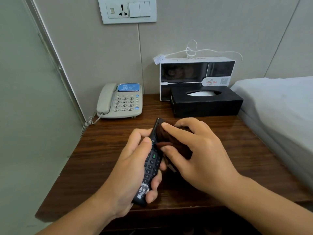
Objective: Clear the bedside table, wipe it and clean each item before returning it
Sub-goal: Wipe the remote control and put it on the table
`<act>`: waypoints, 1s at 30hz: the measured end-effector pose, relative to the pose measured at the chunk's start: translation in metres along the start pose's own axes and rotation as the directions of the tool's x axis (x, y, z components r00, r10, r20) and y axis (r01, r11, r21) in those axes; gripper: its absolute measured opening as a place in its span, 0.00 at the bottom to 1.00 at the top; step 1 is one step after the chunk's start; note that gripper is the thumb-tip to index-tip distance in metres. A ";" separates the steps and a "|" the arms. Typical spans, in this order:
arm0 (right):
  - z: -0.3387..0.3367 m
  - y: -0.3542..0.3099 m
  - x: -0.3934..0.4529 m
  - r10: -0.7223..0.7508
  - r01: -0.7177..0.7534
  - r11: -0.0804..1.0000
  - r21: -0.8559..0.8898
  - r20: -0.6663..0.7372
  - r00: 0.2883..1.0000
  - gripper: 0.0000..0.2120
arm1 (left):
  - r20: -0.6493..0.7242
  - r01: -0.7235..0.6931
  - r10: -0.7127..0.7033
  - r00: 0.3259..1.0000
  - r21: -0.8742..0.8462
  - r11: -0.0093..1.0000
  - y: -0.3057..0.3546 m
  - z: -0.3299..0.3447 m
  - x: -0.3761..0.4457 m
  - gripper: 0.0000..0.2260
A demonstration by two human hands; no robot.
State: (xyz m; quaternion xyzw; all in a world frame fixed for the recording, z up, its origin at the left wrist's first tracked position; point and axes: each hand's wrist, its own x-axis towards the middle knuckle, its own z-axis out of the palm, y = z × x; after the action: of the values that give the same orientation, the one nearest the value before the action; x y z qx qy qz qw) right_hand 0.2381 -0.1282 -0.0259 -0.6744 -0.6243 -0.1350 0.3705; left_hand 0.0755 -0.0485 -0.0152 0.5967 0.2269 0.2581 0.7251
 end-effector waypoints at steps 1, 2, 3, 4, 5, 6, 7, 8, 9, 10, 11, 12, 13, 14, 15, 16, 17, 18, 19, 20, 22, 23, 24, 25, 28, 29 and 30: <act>-0.001 -0.001 0.001 0.003 -0.003 1.000 0.011 -0.013 1.000 0.23 | -0.008 -0.005 0.005 1.000 0.007 1.000 -0.001 0.000 0.000 0.11; -0.001 -0.001 0.002 0.005 -0.004 1.000 0.026 -0.028 1.000 0.21 | -0.015 -0.010 0.010 1.000 0.014 1.000 -0.002 0.000 -0.001 0.10; -0.001 -0.002 0.002 0.004 -0.003 0.999 0.038 -0.040 0.999 0.19 | -0.020 -0.015 0.016 1.000 0.022 1.000 -0.004 0.000 -0.002 0.10; 0.000 -0.004 0.002 0.001 0.001 0.999 0.047 -0.048 0.999 0.17 | -0.024 -0.019 0.019 1.000 0.026 0.999 -0.006 0.001 -0.003 0.10; 0.000 -0.005 0.002 0.000 0.003 0.998 0.058 -0.048 0.999 0.16 | -0.029 -0.019 0.020 0.999 0.028 0.999 -0.008 0.001 -0.003 0.10; 0.000 -0.005 0.002 -0.001 0.004 0.997 0.071 -0.040 0.999 0.15 | -0.037 -0.017 0.018 0.999 0.028 0.999 -0.009 0.002 -0.004 0.10; -0.001 -0.006 0.002 -0.007 0.009 0.997 0.080 -0.022 1.000 0.14 | -0.044 -0.012 0.013 0.999 0.030 0.999 -0.011 0.002 -0.005 0.10; -0.002 -0.006 0.002 -0.018 0.017 0.996 0.083 0.003 1.000 0.14 | -0.047 -0.007 0.008 0.999 0.035 0.999 -0.012 0.002 -0.005 0.10; -0.003 -0.005 0.002 -0.032 0.030 0.996 0.080 0.031 0.999 0.13 | -0.049 -0.003 0.005 0.999 0.044 0.999 -0.013 0.001 -0.005 0.10; -0.004 -0.005 0.002 -0.051 0.047 0.996 0.075 0.057 0.997 0.13 | -0.051 -0.002 0.005 0.999 0.055 0.998 -0.013 0.000 -0.005 0.10; -0.004 -0.004 0.001 -0.075 0.069 0.995 0.071 0.082 0.994 0.12 | -0.057 -0.004 0.007 0.998 0.066 0.998 -0.013 -0.001 -0.005 0.10; -0.004 -0.004 0.001 -0.100 0.093 0.993 0.070 0.102 0.990 0.11 | -0.066 -0.007 0.012 0.998 0.076 0.997 -0.012 -0.002 -0.005 0.10; -0.004 -0.004 0.000 -0.118 0.111 0.991 0.069 0.109 0.987 0.11 | -0.070 -0.015 0.021 0.997 0.091 0.996 -0.011 -0.003 -0.004 0.10; -0.004 -0.004 0.001 -0.120 0.114 0.991 0.065 0.100 0.988 0.11 | -0.069 -0.024 0.032 0.997 0.110 0.994 -0.009 -0.005 -0.002 0.10; -0.004 -0.003 0.002 -0.106 0.102 0.993 0.057 0.075 0.992 0.11 | -0.061 -0.032 0.040 0.997 0.129 0.991 -0.007 -0.006 -0.001 0.10; -0.004 -0.003 0.004 -0.083 0.081 0.995 0.049 0.042 0.996 0.12 | -0.050 -0.037 0.045 0.998 0.145 0.989 -0.005 -0.006 0.000 0.11; -0.005 -0.002 0.006 -0.061 0.061 0.997 0.044 0.004 0.998 0.12 | -0.038 -0.040 0.047 0.998 0.157 0.987 -0.003 -0.006 0.002 0.11; -0.005 -0.002 0.009 -0.044 0.046 0.998 0.037 -0.032 0.998 0.13 | -0.026 -0.043 0.048 0.999 0.164 0.986 -0.002 -0.005 0.003 0.11; -0.006 -0.002 0.011 -0.035 0.037 0.999 0.023 -0.063 0.997 0.13 | -0.018 -0.045 0.048 0.999 0.170 0.984 -0.002 -0.005 0.004 0.11; -0.007 -0.002 0.014 -0.031 0.031 1.000 0.000 -0.091 0.995 0.12 | -0.009 -0.049 0.051 0.999 0.177 0.983 -0.001 -0.004 0.005 0.11; -0.009 -0.001 0.016 -0.024 0.017 0.998 -0.052 -0.146 0.989 0.11 | 0.012 -0.063 0.062 0.998 0.190 0.980 -0.002 0.000 0.005 0.10; -0.010 -0.001 0.016 -0.028 0.015 0.997 -0.078 -0.168 0.985 0.10 | 0.017 -0.070 0.068 0.998 0.191 0.979 -0.002 0.001 0.005 0.11; -0.010 -0.002 0.014 -0.044 0.026 0.994 -0.105 -0.179 0.983 0.09 | 0.017 -0.074 0.072 0.997 0.191 0.979 -0.003 0.003 0.005 0.11; -0.009 -0.004 0.010 -0.068 0.047 0.991 -0.125 -0.171 0.983 0.09 | 0.013 -0.073 0.072 0.997 0.194 0.978 -0.004 0.004 0.005 0.11; -0.004 -0.011 -0.004 -0.116 0.109 0.991 -0.082 -0.082 0.990 0.08 | 0.005 -0.038 0.038 0.999 0.184 0.982 -0.009 0.005 0.005 0.11; -0.005 -0.010 -0.005 -0.124 0.121 0.991 -0.061 -0.061 0.990 0.08 | 0.007 -0.022 0.021 1.000 0.167 0.986 -0.010 0.005 0.005 0.11; -0.006 -0.008 -0.003 -0.126 0.124 0.991 -0.053 -0.048 0.991 0.08 | 0.008 -0.011 0.009 1.000 0.148 0.989 -0.011 0.006 0.004 0.11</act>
State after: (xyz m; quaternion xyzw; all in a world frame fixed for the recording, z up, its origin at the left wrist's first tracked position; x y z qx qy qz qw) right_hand 0.2322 -0.1352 -0.0210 -0.6393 -0.6519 -0.1908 0.3604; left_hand 0.0837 -0.0517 -0.0247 0.6509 0.2396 0.2419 0.6785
